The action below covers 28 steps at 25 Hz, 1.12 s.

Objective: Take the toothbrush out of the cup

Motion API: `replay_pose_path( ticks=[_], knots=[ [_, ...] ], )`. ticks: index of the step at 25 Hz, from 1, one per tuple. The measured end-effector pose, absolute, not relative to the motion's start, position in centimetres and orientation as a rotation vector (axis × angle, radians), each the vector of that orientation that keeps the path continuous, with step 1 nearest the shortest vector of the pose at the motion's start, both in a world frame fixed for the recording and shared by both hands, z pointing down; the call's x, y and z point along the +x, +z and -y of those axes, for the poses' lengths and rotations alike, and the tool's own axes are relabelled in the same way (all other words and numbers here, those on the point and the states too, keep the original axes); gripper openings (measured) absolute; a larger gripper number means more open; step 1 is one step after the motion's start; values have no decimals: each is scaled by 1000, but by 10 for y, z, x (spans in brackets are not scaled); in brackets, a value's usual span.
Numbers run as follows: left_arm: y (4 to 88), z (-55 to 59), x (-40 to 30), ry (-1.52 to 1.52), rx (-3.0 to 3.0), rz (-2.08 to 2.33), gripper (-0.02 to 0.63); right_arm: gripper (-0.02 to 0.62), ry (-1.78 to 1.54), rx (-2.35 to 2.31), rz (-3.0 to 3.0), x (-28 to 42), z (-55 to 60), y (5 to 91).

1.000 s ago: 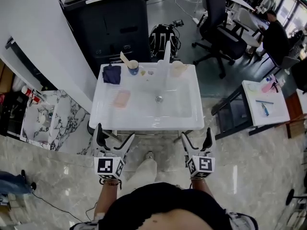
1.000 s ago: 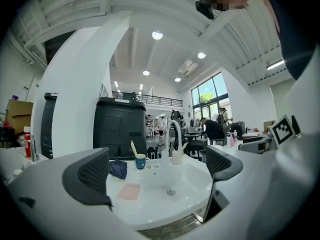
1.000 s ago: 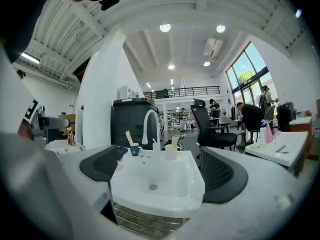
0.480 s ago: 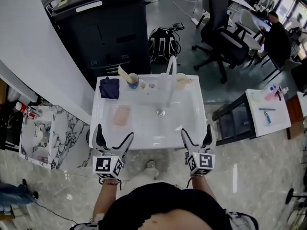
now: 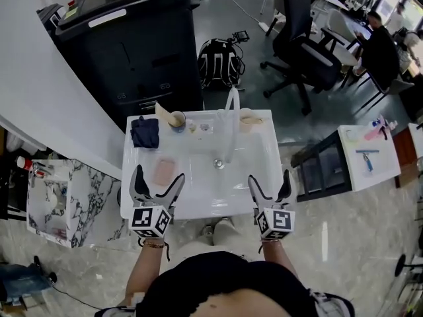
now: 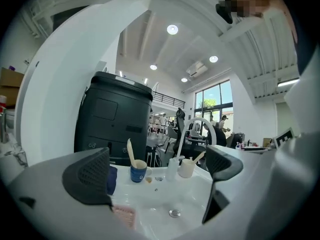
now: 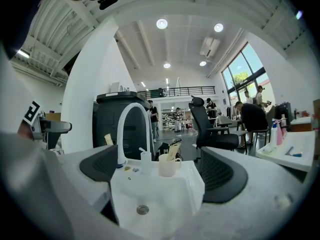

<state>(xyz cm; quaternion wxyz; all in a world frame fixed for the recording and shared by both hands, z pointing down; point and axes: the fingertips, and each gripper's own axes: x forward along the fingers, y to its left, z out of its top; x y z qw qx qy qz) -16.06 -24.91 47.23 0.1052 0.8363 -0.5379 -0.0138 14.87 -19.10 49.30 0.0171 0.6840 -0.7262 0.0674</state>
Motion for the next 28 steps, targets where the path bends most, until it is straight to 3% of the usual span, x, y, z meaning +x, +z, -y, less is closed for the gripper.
replay_pose_path(
  ticks=[28],
  knots=[
    [558,477,-137,231,2402,1658,575,508,298,1986,2262,194,266,519]
  ],
)
